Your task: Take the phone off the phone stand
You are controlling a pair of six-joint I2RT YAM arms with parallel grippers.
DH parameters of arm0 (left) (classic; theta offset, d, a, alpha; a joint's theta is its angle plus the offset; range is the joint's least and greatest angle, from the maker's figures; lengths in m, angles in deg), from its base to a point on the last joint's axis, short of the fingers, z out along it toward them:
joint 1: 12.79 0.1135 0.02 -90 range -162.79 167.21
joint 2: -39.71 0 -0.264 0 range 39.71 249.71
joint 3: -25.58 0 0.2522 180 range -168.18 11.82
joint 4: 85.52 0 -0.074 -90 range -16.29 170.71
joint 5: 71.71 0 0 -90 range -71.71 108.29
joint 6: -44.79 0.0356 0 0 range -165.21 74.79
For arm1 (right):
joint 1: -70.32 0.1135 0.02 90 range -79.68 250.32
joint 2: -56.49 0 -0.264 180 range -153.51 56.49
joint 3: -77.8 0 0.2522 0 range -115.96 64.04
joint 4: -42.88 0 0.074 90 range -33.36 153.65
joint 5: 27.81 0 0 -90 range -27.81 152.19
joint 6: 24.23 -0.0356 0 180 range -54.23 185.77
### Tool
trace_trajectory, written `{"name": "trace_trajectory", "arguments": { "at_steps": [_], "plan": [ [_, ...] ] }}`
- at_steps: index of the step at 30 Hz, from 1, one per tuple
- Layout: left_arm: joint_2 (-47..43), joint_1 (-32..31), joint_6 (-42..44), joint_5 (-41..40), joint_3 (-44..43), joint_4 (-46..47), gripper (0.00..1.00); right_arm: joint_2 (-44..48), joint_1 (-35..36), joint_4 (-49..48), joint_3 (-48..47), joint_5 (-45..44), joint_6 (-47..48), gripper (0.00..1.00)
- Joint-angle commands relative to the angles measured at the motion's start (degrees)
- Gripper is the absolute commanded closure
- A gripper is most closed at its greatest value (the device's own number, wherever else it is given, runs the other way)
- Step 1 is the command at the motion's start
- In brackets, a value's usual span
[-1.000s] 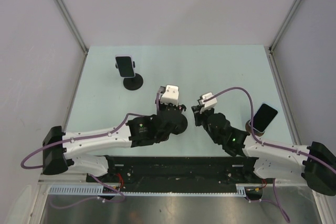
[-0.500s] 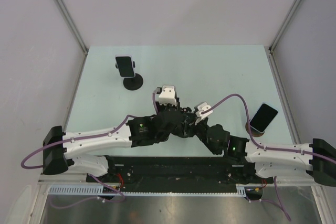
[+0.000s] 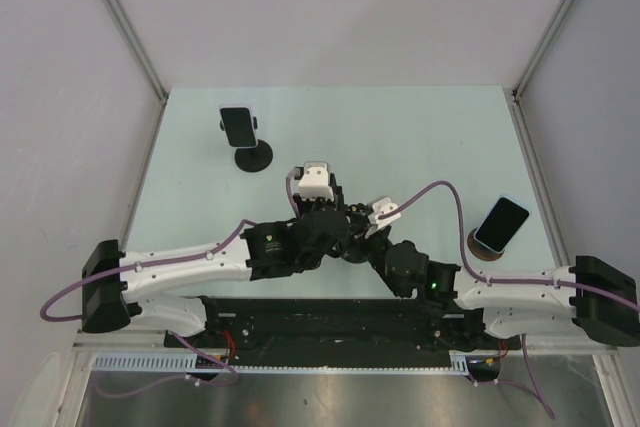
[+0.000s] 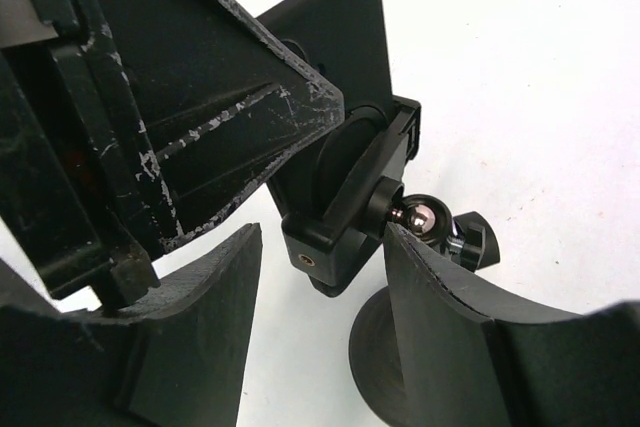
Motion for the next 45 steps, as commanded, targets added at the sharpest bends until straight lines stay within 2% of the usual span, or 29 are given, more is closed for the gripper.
{"name": "trace_trajectory", "arguments": {
  "at_steps": [1,11,16,23,25,29,32,33,35,36,38,39,41,45],
  "plan": [
    [-0.6,-1.9,-6.2,0.7,-5.1,7.4,1.0,-3.2,0.7,-6.5,-0.9,-7.2,1.7,0.43],
    [-0.4,-3.0,-6.9,0.1,-5.6,7.5,1.0,-11.1,1.4,-11.3,-0.9,-16.0,7.0,0.44],
    [-1.0,-3.0,-6.6,-1.0,-5.2,7.5,1.0,-10.4,1.7,-8.3,-0.9,-12.9,4.8,0.37],
    [-1.4,-3.0,-5.3,-1.6,-5.0,7.6,1.0,-11.7,1.5,-7.9,-0.9,-13.2,5.7,0.36],
    [-1.5,-3.0,-4.2,-1.6,-5.0,7.6,1.0,-11.6,0.3,-6.7,-0.9,-14.0,5.5,0.43],
    [-1.7,-3.0,-2.2,-2.3,-4.6,7.5,1.0,-8.5,-2.3,-1.9,-0.9,-10.3,2.6,0.45],
    [-1.4,-3.0,-1.9,-2.1,-4.5,7.4,0.99,-6.8,-3.3,-0.1,-0.6,-9.4,1.9,0.52],
    [-1.2,-3.0,-1.8,-1.8,-4.6,7.4,1.0,-6.3,-3.4,-0.3,-0.3,-9.5,2.2,0.59],
    [-0.8,-3.0,-1.0,-1.2,-5.0,7.4,1.0,-6.1,-4.0,-0.1,-0.2,-9.9,2.3,0.68],
    [-0.5,-3.0,-0.7,-1.0,-5.1,7.5,1.0,-5.7,-4.1,0.2,-0.2,-10.1,2.3,0.76],
    [-0.3,-3.0,0.0,-0.7,-5.0,7.4,1.0,-5.3,-4.6,0.8,-0.1,-10.7,1.7,0.82],
    [-0.4,-3.0,0.3,-0.6,-5.0,7.3,1.0,-5.0,-5.2,1.4,-0.1,-11.0,1.2,0.92],
    [-0.4,-3.0,1.5,-0.8,-4.6,7.3,1.0,-4.3,-5.7,2.3,-0.1,-11.8,0.9,1.0],
    [-0.4,-3.0,4.1,-2.8,-4.3,6.6,1.0,-3.2,-7.4,5.4,-0.2,-12.4,-0.4,1.0]
  ]
}}
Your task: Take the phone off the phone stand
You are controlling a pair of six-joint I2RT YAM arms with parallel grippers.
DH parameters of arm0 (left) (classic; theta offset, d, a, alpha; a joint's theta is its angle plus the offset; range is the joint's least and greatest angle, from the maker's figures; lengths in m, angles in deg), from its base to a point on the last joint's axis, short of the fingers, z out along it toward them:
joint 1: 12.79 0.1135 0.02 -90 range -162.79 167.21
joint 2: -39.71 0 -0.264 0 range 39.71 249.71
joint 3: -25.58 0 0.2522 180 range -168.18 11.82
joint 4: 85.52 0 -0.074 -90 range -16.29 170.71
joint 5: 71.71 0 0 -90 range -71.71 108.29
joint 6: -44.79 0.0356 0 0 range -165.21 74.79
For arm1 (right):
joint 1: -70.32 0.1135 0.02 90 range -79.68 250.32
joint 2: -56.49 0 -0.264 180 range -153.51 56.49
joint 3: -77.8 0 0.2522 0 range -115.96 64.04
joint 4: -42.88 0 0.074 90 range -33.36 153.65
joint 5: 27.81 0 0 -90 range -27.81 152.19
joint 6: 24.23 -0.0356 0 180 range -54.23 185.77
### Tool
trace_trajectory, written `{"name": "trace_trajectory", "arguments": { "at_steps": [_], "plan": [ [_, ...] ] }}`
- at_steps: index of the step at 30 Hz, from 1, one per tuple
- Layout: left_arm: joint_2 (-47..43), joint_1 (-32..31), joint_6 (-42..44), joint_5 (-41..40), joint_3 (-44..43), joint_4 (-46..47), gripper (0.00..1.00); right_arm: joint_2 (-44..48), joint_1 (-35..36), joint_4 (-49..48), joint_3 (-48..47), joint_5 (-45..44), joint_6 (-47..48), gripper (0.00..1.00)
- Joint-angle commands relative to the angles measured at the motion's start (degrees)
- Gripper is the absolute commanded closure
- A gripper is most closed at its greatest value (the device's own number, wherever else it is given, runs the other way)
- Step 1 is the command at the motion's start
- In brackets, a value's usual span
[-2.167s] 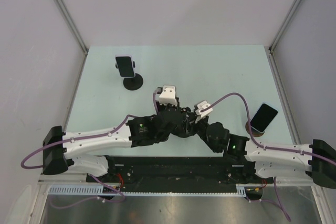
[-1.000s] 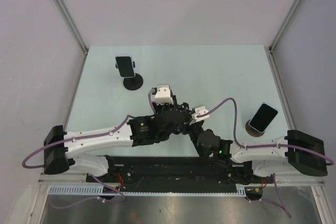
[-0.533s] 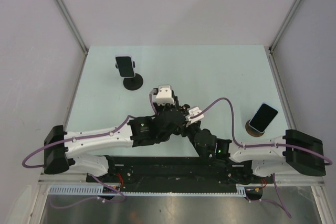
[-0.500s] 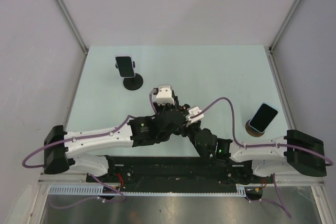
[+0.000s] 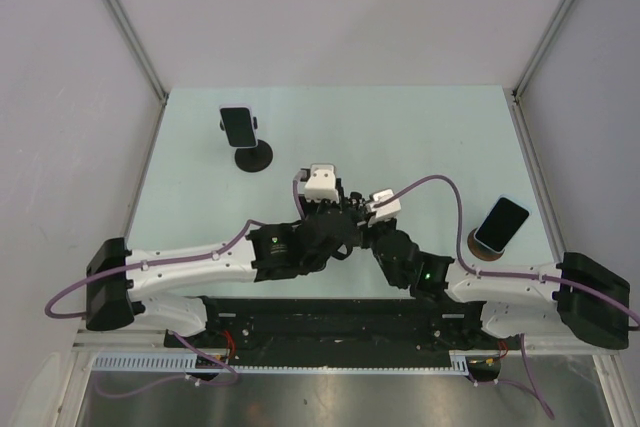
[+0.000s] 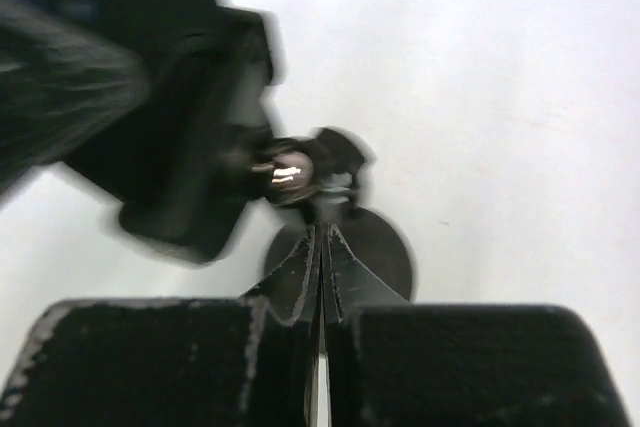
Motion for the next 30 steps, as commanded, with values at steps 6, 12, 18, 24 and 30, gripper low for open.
{"name": "trace_trajectory", "arguments": {
  "at_steps": [6,12,18,24,30],
  "plan": [
    [-1.8,-2.6,1.4,-0.1,-3.7,4.3,1.0,4.5,-4.5,4.4,0.0,-0.7,-1.5,1.0],
    [-1.3,-2.6,2.5,-0.2,-4.8,4.1,1.0,11.1,-3.6,9.0,0.0,7.0,-0.8,0.68],
    [-0.9,-2.6,2.4,-0.1,-5.7,4.1,1.0,16.4,-3.2,12.8,0.0,13.4,-1.0,0.26],
    [-0.5,-2.6,0.9,1.3,-6.6,4.2,1.0,12.7,-2.8,6.0,0.7,17.2,0.4,0.08],
    [-0.8,-2.6,-0.3,2.0,-6.4,4.1,1.0,9.8,-1.0,3.0,0.7,16.1,0.8,0.04]
  ]
}}
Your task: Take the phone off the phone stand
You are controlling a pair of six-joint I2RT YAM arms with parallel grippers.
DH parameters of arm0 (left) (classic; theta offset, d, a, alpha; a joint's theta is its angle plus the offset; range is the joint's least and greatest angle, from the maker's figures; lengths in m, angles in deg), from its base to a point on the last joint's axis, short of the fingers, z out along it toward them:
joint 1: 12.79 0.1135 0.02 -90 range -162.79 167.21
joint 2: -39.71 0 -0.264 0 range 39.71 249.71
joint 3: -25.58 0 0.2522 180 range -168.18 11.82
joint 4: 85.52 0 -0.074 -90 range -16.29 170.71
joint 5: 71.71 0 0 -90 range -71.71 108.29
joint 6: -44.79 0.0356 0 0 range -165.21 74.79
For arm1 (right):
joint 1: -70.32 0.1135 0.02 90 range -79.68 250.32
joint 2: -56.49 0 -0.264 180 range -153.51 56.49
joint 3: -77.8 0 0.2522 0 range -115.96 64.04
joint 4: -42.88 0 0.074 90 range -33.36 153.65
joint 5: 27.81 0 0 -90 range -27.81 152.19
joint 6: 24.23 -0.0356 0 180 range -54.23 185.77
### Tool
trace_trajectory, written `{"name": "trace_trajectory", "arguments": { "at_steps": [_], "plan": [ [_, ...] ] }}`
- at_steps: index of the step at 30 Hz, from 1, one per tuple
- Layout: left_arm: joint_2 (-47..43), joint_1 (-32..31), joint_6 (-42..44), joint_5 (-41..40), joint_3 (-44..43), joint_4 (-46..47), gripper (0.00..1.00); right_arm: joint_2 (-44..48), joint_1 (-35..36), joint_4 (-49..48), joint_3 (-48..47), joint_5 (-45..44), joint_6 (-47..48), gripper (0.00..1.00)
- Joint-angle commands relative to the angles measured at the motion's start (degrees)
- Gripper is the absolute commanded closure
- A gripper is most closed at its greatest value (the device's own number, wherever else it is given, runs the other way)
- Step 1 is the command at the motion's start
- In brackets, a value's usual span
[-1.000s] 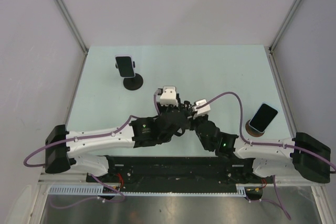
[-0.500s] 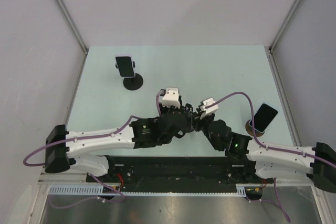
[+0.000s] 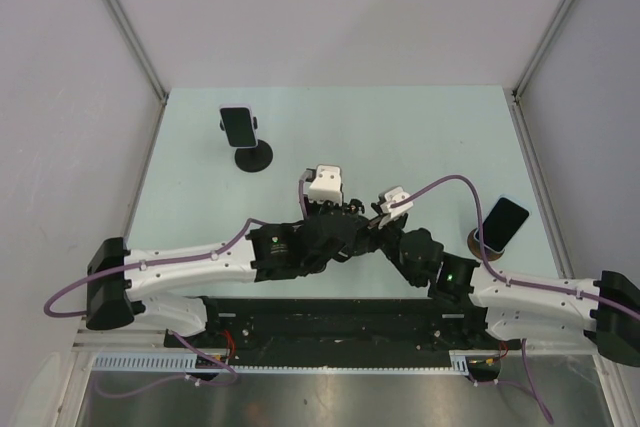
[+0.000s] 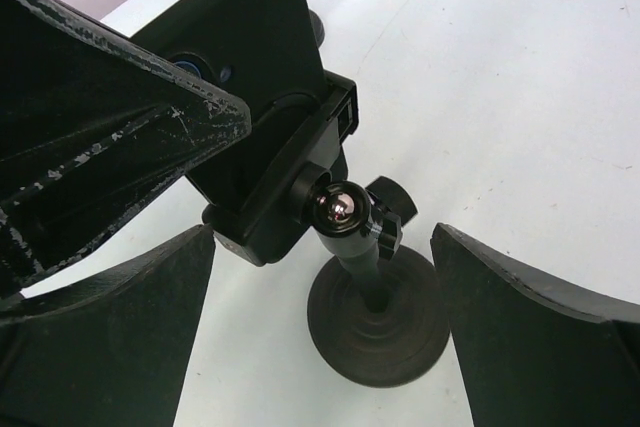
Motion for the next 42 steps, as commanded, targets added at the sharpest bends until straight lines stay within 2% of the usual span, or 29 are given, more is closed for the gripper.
{"name": "trace_trajectory", "arguments": {
  "at_steps": [1,10,15,20,29,34,42],
  "plan": [
    [-1.3,-1.0,-2.9,1.0,-4.3,8.2,1.0,-2.9,2.5,-5.1,-0.1,2.4,1.9,0.04],
    [-3.3,-1.0,-2.7,-1.9,-3.1,8.1,1.0,-0.5,2.9,-8.1,3.5,5.3,4.5,0.0],
    [-4.6,-0.5,-4.0,-1.9,-2.2,8.1,1.0,1.8,2.9,-13.7,7.4,6.5,5.8,0.0],
    [-4.2,-0.4,-5.0,0.1,-2.6,8.1,1.0,-1.4,3.2,-20.6,8.5,5.1,7.6,0.0],
    [-3.9,-0.4,-6.0,1.5,-2.6,8.1,1.0,-10.4,3.9,-35.3,8.7,-6.2,11.9,0.03],
    [-4.2,-0.4,-6.0,1.8,-2.3,8.2,1.0,-13.3,3.9,-38.7,8.0,-13.8,13.0,0.15],
    [-4.3,-0.4,-5.9,1.5,-1.9,8.1,1.0,-17.9,3.9,-42.1,5.8,-24.2,15.7,0.16]
  ]
}}
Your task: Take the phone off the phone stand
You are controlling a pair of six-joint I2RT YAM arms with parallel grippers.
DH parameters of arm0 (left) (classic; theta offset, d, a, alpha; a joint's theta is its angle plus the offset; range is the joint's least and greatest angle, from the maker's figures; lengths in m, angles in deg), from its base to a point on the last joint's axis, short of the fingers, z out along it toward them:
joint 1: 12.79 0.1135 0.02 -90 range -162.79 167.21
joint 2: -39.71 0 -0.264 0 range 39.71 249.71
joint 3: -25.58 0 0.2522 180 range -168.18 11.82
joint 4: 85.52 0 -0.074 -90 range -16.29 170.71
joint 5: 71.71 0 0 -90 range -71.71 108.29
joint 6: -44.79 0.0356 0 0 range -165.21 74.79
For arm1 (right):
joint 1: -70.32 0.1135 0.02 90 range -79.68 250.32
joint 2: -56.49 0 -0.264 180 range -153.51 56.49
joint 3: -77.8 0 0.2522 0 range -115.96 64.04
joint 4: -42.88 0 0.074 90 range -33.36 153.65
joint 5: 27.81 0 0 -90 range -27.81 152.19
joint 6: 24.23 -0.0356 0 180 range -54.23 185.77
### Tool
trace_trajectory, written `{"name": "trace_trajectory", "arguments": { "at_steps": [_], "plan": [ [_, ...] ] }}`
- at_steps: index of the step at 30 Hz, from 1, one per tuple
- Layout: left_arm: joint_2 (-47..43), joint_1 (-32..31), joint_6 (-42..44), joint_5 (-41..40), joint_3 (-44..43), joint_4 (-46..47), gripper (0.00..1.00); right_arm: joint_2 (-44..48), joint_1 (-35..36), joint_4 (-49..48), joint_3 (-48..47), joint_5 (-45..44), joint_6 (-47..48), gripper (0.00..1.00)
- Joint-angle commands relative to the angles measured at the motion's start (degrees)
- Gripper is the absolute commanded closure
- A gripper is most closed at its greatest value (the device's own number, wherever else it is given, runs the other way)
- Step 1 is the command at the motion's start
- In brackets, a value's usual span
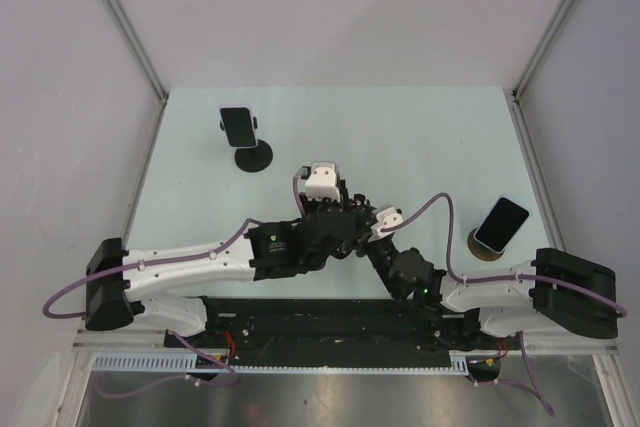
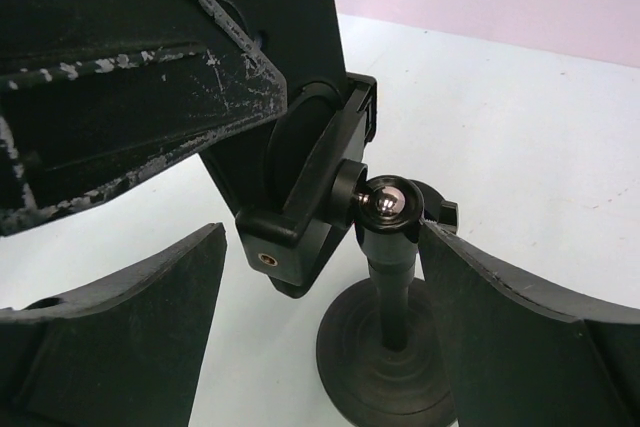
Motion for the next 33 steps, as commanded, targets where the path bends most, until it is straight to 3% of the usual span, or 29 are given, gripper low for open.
{"name": "trace_trajectory", "arguments": {
  "at_steps": [1,6,9,11,13,19,25,33],
  "plan": [
    [-3.7,-1.1,-2.0,-0.1,-1.9,6.9,1.0,-2.0,-1.2,-4.7,-2.8,-13.3,4.3,0.16],
    [-3.7,-1.1,1.5,-2.6,-1.7,6.8,1.0,-1.2,-1.5,-2.8,-2.8,-12.5,4.9,0.22],
    [-3.6,-1.1,5.2,-3.2,-2.1,6.7,1.0,0.7,-2.1,0.8,-2.9,-9.1,4.6,0.36],
    [-3.7,-1.1,8.4,-3.7,-2.0,6.7,1.0,3.4,-3.2,6.5,-3.0,-5.0,2.7,0.59],
    [-3.6,-1.1,9.6,-3.4,-2.2,6.7,1.0,4.3,-3.9,10.2,-3.4,-1.9,-0.1,0.74],
    [-3.7,-1.1,12.9,-0.9,-2.7,6.0,1.0,3.9,-5.3,11.9,-3.8,-4.2,-0.1,1.0],
    [-4.7,-0.3,15.5,-0.1,-3.3,0.7,1.0,4.9,-6.3,17.0,-4.3,-1.8,-0.6,1.0],
    [-6.4,1.0,12.6,7.4,-3.4,-4.8,1.0,4.8,-7.6,21.4,-5.5,-3.1,-2.2,1.0]
  ]
}}
